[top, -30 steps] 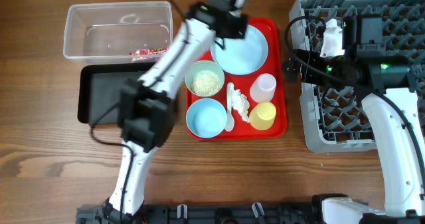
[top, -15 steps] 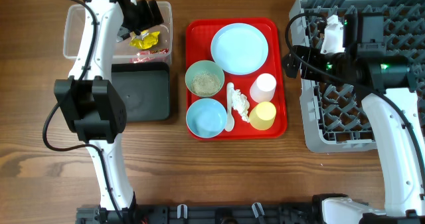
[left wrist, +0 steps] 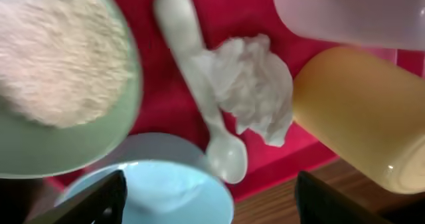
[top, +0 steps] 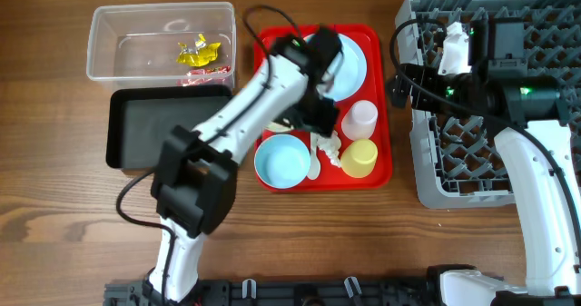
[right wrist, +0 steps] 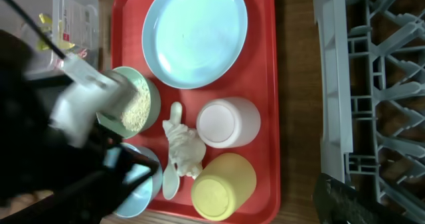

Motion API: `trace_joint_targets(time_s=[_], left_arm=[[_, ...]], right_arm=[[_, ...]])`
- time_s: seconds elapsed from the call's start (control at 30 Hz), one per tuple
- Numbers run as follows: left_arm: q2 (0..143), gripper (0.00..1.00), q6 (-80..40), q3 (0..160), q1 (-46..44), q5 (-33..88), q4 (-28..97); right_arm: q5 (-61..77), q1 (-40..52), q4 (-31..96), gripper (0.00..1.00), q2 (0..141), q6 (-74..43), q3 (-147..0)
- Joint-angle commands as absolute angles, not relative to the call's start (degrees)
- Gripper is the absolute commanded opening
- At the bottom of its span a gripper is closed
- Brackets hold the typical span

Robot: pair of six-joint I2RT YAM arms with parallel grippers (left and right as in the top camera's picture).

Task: Sort waste into correct bins and load items into the dishwasher rack
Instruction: 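Grasp the white tissue with the left gripper, drop into clear bin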

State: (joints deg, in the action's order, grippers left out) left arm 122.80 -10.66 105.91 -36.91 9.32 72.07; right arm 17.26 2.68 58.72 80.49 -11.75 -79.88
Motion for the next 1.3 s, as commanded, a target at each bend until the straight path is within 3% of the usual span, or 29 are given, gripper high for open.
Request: trace_joint_targets(time_s=[0.0,0.17,0.33,0.43,0.57,0.8,1.0,1.27], left_arm=[[122.63,0.78,-12.67,103.07,-40.58,9.13,67.55],[125.03,0.75,-12.69,103.07,-44.88,1.21,63.48],[129.45,0.63,-12.91,103.07,-44.88,1.21,63.16],[130.30,0.41,-13.63,103.07,-44.88,1.17,61.12],[130.30,0.04,-14.68,103.07,-44.91,1.21,60.64],[126.21,0.04,-15.49,103.20,-43.94,0.95,66.06],[116.77,0.04,-15.49,103.20,-42.02,0.95,63.02],[112.05,0.04,-16.78,103.20,-23.44,-2.83,56.12]], right_arm=[[16.27,2.70,59.02,1.00,80.71,-12.01,-80.88],[16.25,2.70,60.10,1.00,80.71,-12.01,-80.88],[16.25,2.70,60.29,1.00,80.71,-11.99,-80.88],[16.25,2.70,60.29,1.00,80.71,-12.01,-80.88],[16.25,2.70,60.31,1.00,80.71,-11.99,-80.88],[16.27,2.70,60.31,1.00,80.71,-12.01,-80.88],[16.27,2.70,60.34,1.00,80.71,-12.05,-80.88],[16.27,2.70,59.96,1.00,80.71,-12.16,-80.88]])
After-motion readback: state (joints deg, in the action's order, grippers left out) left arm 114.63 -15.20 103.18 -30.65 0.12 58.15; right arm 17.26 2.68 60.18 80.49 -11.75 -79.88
